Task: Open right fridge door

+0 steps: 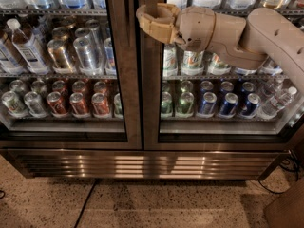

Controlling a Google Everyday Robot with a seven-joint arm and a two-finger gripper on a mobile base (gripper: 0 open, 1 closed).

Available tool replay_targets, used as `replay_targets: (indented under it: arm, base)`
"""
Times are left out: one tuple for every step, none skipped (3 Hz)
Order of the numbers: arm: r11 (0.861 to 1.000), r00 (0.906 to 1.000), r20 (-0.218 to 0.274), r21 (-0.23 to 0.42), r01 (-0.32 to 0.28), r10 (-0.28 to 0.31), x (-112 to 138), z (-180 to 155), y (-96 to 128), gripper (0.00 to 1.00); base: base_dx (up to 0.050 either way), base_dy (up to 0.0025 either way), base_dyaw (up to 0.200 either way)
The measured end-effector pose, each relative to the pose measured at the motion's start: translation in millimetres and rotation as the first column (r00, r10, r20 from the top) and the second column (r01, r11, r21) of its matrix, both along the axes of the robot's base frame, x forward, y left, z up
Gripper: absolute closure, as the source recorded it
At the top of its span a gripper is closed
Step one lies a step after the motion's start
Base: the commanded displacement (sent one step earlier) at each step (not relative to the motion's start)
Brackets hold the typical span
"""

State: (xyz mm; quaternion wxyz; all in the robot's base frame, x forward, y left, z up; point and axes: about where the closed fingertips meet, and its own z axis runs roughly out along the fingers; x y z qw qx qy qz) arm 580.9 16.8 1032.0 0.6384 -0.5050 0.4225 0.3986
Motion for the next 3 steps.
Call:
replay_targets:
  arm:
    - [1.000,1.0000,0.001,0.001,-0.005,0.005,0.1,0.0,0.9,1.00]
    - [1.000,1.0000,0.002,0.004,-0.006,0.006,-0.5,0.1,0.4,1.00]
    - [1.000,1.0000,0.001,0.007,-0.005,0.005,0.1,0.0,-0.1,1.00]
  base:
    - [0.000,0.00000,0.000]
    - [0.000,0.00000,0.000]
    - [0.000,0.00000,0.000]
